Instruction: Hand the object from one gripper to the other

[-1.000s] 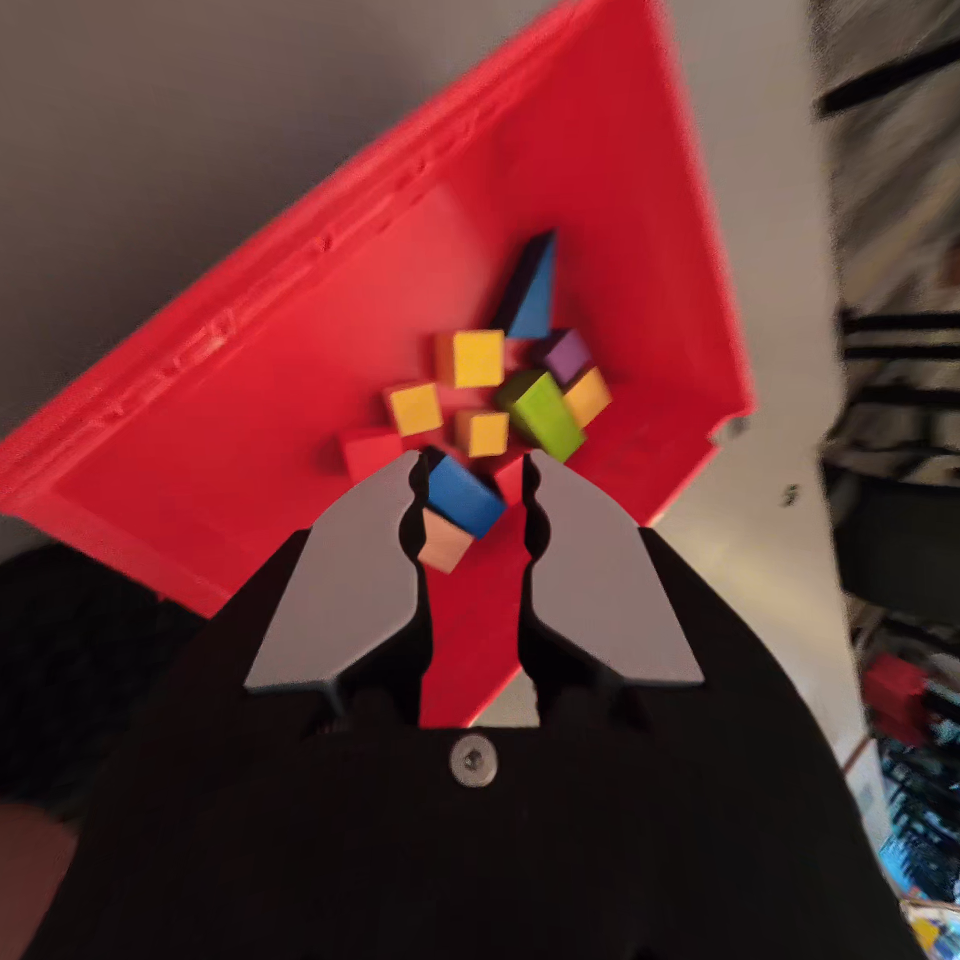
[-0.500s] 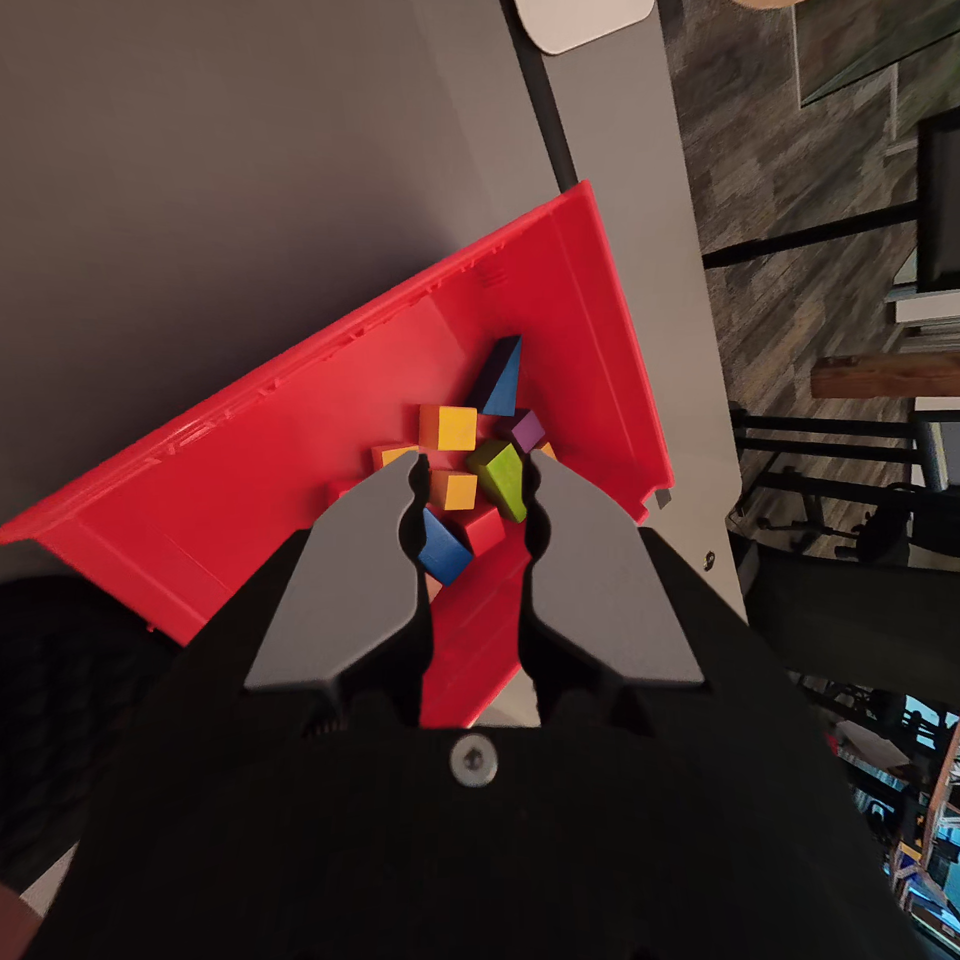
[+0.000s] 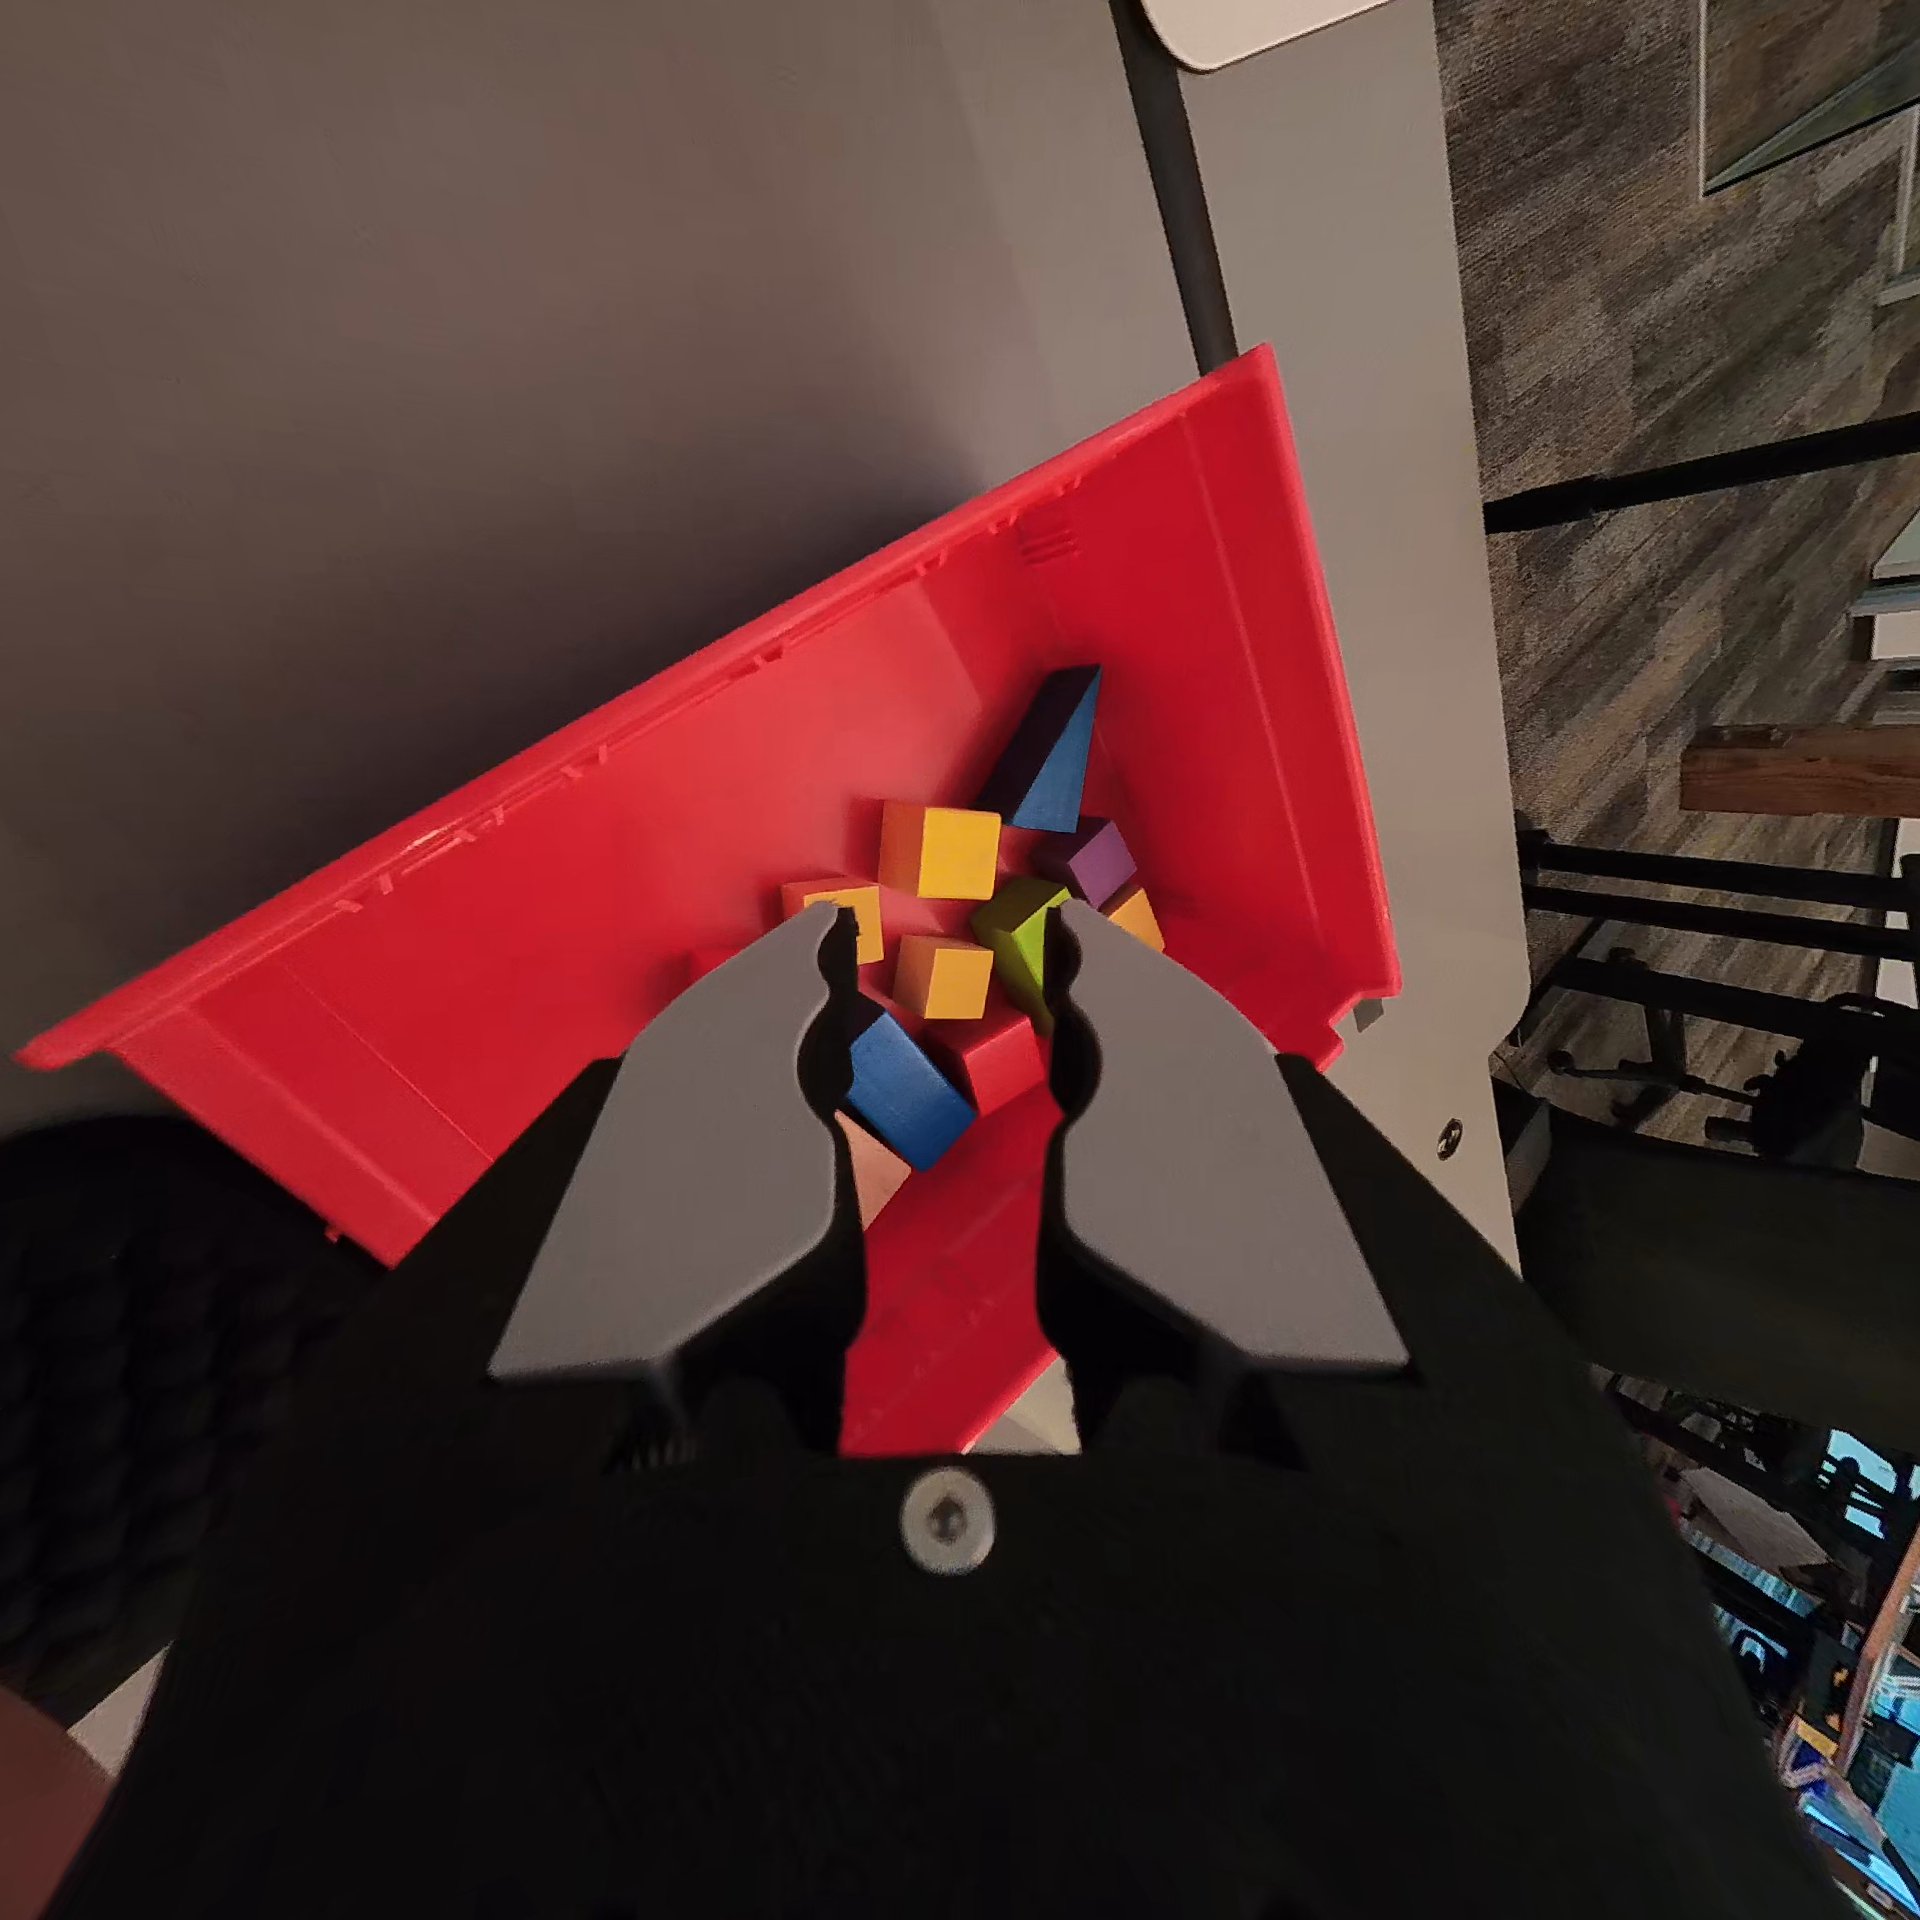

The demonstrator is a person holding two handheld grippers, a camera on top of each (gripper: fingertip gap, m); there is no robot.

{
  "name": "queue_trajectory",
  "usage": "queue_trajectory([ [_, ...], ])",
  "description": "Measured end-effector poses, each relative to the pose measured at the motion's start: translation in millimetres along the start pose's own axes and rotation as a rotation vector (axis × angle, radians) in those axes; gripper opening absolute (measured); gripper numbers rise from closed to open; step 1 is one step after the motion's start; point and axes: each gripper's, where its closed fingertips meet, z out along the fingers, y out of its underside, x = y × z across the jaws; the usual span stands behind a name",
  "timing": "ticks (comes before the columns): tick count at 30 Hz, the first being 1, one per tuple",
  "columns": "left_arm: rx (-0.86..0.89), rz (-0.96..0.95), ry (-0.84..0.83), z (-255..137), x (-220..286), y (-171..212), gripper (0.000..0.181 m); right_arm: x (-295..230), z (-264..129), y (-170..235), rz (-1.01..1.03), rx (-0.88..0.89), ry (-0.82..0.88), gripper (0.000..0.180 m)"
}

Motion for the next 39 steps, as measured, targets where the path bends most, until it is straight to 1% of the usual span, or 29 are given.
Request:
queue_trajectory([
  [2,-0.024,-0.02,0.033,-7.9,1.8,4.4,0.036,0.1,0.1,0.2,0.001,-0.001,0.001,0.035],
  [6,0.006,-0.03,0.016,-7.9,-3.2,2.3,0.044,-1.7,2.1,-0.5,-0.008,-0.006,-0.007,0.035],
  [11,-0.044,-0.056,0.044,5.7,0.1,11.8,0.047,-3.4,3.8,-1.3,-0.018,-0.007,-0.013,0.035],
  [14,-0.063,-0.115,0.079,11.0,1.6,15.0,0.051,-3.2,3.7,-1.7,-0.019,-0.005,-0.011,0.035],
  [16,-0.093,-0.151,0.122,11.3,4.7,19.4,0.039,-3.4,3.7,-1.7,-0.021,-0.005,-0.012,0.035],
  [20,-0.117,-0.2,0.151,9.4,3.7,23.1,0.038,-4.4,4.3,-1.1,-0.025,-0.009,-0.016,0.035],
  [24,-0.106,-0.207,0.07,-7.1,-11.4,23.3,0.035,-2.9,3.1,-4.3,-0.032,0.003,-0.003,0.035],
  [28,0.011,-0.218,-0.05,-49.1,-32.2,1.2,0.035,3.4,-1.9,-17.7,-0.041,0.062,0.042,0.035],
  [32,0.154,-0.155,-0.109,-98.5,-29.2,-34.9,0.035,1.4,-11.7,-54.6,-0.063,0.224,0.06,0.035],
  [36,0.343,0.029,-0.002,-136.2,23.7,-98.3,0.035,-20.7,-35.0,-122.8,-0.095,0.523,0.01,0.035],
  [39,0.421,0.215,0.055,-147.6,74.5,-141.2,0.035,-52.0,-62.4,-171.3,-0.13,0.773,-0.087,0.038],
])
